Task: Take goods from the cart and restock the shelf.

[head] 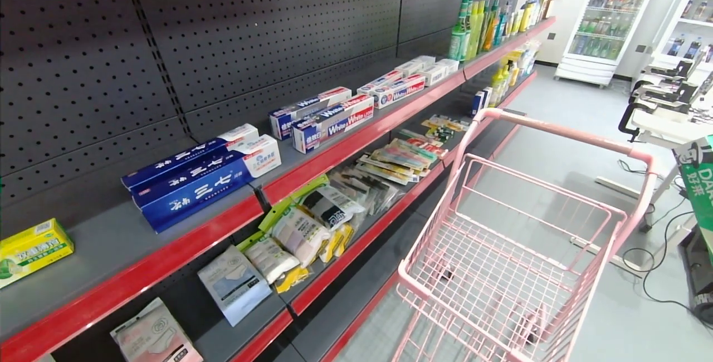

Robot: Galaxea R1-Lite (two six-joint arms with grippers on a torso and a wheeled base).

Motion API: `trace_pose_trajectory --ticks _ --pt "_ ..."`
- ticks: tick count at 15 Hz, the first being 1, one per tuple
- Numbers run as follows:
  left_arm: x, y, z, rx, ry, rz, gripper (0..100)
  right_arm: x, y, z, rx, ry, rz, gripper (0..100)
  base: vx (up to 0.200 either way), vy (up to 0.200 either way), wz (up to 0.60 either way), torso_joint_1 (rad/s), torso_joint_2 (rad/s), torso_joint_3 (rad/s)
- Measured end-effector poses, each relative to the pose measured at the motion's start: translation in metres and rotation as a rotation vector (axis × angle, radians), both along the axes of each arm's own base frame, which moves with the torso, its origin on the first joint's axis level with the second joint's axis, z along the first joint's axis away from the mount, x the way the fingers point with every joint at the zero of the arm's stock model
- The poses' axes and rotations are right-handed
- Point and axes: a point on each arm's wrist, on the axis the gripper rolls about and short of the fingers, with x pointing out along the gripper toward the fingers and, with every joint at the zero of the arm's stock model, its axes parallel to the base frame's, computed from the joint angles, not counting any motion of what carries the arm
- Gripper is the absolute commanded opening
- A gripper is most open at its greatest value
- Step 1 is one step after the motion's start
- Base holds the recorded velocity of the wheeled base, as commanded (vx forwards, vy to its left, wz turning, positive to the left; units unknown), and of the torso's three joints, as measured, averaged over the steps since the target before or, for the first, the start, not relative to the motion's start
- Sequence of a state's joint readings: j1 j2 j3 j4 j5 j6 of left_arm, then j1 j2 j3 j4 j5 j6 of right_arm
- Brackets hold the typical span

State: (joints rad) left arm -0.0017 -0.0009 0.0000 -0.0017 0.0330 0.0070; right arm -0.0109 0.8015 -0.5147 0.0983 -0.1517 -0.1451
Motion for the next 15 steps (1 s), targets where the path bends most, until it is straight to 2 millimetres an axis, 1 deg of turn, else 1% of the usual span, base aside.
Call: trace_pose_trajectory --ticks 4,15 --pt "0.0000 0.0000 0.0000 0.000 0.000 0.000 100 -0.0010 0.0002 0.0002 -0.008 -0.003 0.006 0 0.000 0.000 0.00 0.220 -0.46 -0.256" --pt "0.0000 0.0000 0.0001 0.000 0.000 0.000 100 0.0031 0.0003 -0.0016 -0.011 0.019 0.013 0 0.000 0.000 0.00 0.173 -0.36 -0.193"
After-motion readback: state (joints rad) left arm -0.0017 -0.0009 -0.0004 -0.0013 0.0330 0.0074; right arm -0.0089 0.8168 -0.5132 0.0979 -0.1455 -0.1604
